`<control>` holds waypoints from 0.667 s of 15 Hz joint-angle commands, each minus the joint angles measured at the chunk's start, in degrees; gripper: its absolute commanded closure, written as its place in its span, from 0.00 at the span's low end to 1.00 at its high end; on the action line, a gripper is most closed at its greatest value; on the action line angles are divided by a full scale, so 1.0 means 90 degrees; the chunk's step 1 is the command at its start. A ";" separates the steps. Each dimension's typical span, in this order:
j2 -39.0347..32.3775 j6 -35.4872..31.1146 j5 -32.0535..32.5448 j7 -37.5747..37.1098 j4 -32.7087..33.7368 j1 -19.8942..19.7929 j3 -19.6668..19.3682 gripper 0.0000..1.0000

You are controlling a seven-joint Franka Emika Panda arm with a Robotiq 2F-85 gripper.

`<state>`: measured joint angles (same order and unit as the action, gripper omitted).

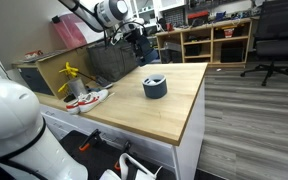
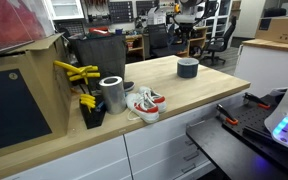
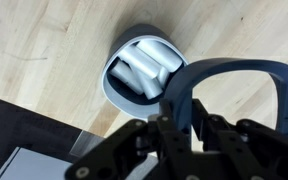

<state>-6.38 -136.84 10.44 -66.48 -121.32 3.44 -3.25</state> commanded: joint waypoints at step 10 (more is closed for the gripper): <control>0.0076 0.0028 -0.0227 0.0059 -0.0118 -0.0069 0.0066 0.94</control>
<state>-6.70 -136.82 10.35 -66.49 -121.37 3.41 -3.25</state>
